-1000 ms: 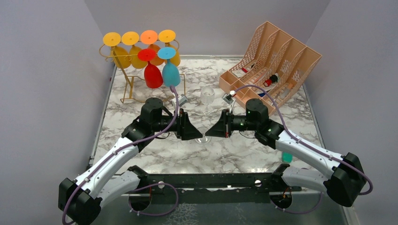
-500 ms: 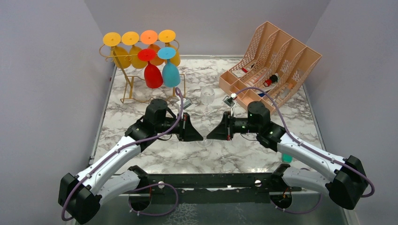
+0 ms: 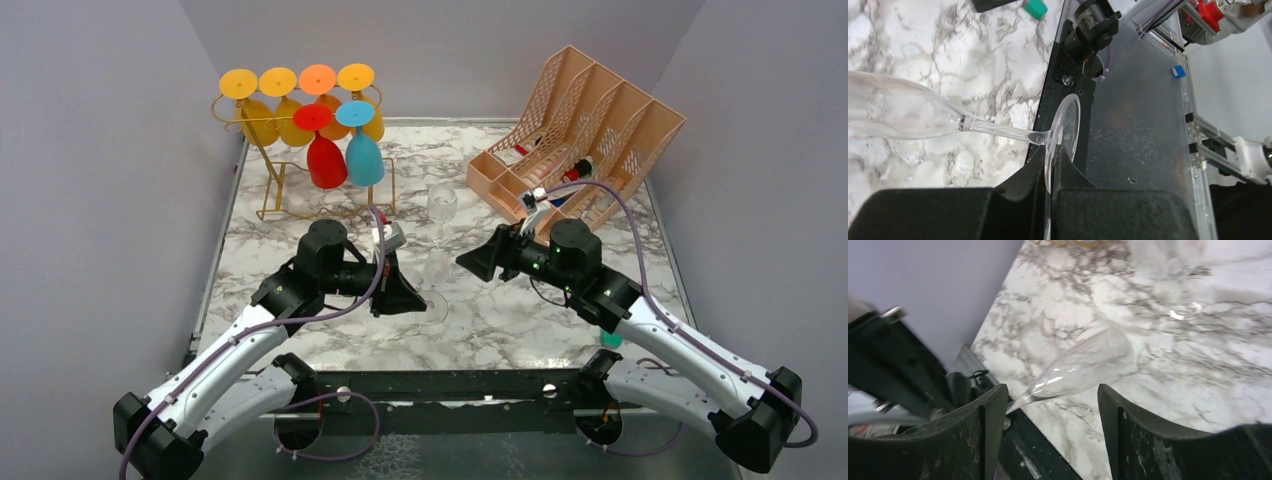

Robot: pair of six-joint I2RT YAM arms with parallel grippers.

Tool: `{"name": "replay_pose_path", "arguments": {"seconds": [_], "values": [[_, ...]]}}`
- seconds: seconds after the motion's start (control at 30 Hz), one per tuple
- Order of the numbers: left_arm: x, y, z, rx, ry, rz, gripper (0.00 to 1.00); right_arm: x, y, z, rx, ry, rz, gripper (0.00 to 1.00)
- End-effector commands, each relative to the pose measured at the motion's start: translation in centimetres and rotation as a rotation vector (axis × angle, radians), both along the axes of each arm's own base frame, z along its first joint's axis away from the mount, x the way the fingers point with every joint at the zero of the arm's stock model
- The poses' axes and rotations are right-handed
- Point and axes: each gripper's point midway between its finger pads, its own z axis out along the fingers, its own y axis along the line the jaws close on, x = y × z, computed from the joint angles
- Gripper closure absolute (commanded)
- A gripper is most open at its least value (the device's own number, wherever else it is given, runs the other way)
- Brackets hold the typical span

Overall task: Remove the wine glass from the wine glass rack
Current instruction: Place the wine glass at the center of the board.

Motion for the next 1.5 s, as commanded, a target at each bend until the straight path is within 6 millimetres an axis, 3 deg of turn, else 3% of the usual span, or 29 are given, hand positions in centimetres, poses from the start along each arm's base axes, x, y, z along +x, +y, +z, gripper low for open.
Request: {"name": "replay_pose_path", "arguments": {"seconds": [0.0, 0.13, 0.23, 0.43, 0.87, 1.03, 1.13, 1.33, 1.47], "values": [[-0.8, -0.3, 2.9, -0.137, -0.251, -0.123, 1.0, 3.2, -4.1, -1.8, -0.147, 0.027, -0.231, 0.31], [-1.3, -0.7, 2.1, -0.181, -0.334, -0.208, 1.0, 3.3, -4.8, -2.5, -0.002, 0.177, -0.073, 0.31], [-2.0, -0.6, 1.4, -0.211, -0.408, -0.296, 1.0, 2.3, -4.7, -1.7, 0.144, 0.223, 0.133, 0.3], [-2.9, -0.3, -0.1, -0.242, -0.546, -0.403, 1.0, 2.1, -4.4, -2.3, 0.142, 0.278, 0.241, 0.29], [-3.1, 0.4, -0.8, -0.221, -0.659, -0.423, 1.0, 2.5, -3.7, -2.2, 0.126, 0.313, 0.366, 0.29], [-3.2, 0.6, -0.8, -0.212, -0.677, -0.434, 1.0, 3.7, -3.7, -1.9, 0.112, 0.318, 0.304, 0.3], [-3.2, 0.7, -0.6, -0.21, -0.701, -0.426, 1.0, 4.6, -3.9, -2.8, 0.088, 0.332, 0.249, 0.3], [-3.1, 0.8, -0.4, -0.209, -0.73, -0.417, 1.0, 3.0, -3.2, -2.6, 0.143, 0.393, 0.413, 0.31], [-3.1, 0.8, -0.6, -0.209, -0.734, -0.424, 1.0, 2.5, -2.9, -1.5, 0.188, 0.398, 0.486, 0.35]]}}
